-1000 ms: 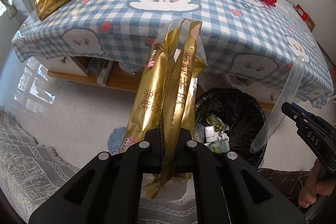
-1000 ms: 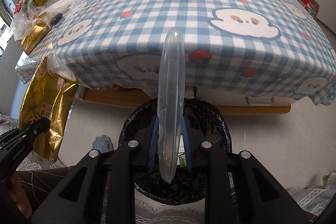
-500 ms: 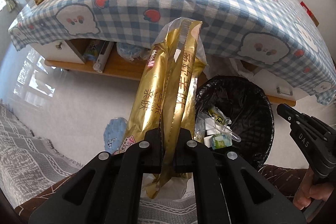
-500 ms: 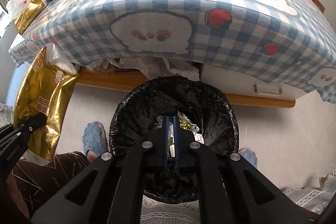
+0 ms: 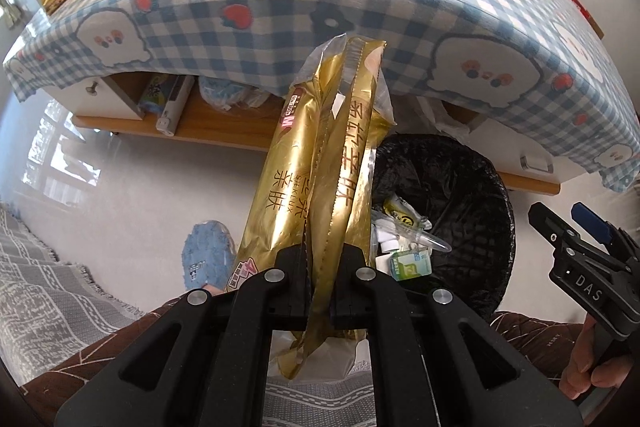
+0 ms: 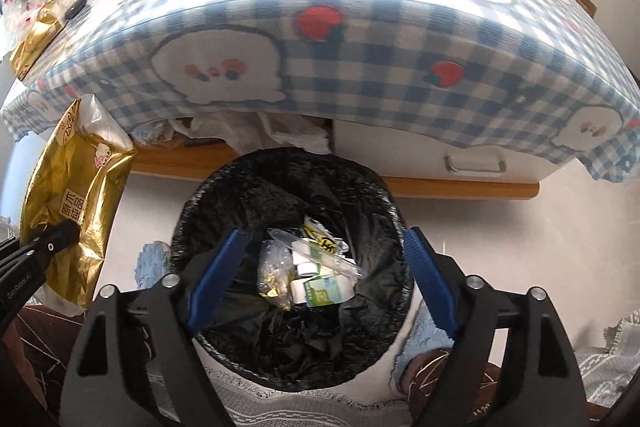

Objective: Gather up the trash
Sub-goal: 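Lower the gold wrapper bag into the bin and open left tool, then raise both tools from the bin and move toward the milk carton and red tinsel, then grasp the white-blue milk carton with left tool while right tool grasps the red tinsel, then carry the milk carton with left tool while right tool carries the red tinsel to the bin, then open right tool to drop the red tinsel into the bin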

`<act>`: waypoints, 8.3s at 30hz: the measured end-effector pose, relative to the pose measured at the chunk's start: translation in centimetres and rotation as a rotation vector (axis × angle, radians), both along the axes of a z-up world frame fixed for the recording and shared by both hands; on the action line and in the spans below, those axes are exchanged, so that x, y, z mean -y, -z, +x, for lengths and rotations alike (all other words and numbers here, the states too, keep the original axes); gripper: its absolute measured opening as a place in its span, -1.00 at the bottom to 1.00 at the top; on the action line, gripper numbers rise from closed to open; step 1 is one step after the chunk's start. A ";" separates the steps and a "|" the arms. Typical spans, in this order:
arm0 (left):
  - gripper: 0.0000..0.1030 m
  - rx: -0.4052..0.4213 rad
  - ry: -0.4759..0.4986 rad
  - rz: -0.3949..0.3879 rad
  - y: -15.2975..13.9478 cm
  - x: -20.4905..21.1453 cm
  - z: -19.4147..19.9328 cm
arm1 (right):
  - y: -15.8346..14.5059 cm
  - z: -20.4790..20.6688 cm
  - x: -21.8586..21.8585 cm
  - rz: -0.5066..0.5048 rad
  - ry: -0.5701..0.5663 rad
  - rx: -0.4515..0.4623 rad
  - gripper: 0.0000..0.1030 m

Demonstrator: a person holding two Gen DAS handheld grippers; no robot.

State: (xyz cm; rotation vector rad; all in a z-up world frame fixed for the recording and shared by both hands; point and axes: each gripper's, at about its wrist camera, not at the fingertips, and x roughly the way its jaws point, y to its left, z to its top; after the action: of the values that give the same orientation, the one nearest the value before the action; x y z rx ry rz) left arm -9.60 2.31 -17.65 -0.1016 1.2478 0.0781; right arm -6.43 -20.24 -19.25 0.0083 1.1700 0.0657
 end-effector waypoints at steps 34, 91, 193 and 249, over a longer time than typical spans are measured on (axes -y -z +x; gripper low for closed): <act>-0.82 -0.035 0.186 -0.031 3.7 13.3 2.0 | -0.7 -1.8 11.0 -0.062 0.168 -0.012 0.83; 0.89 0.278 0.082 -0.035 -10.8 6.1 14.4 | -11.6 11.8 5.0 -0.018 0.040 0.330 0.83; -0.20 0.144 0.112 0.024 -12.4 4.9 26.4 | -13.1 24.6 2.2 0.091 0.025 0.266 -0.69; -0.20 0.036 0.047 0.032 1.1 -1.4 3.1 | 2.0 2.7 -3.9 0.040 -0.060 -0.050 -0.69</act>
State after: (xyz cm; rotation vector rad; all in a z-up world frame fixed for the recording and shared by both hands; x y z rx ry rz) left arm -6.50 3.68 -18.78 -0.0462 1.2116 0.0553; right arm -3.76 -16.38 -21.29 0.0102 1.2191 0.1432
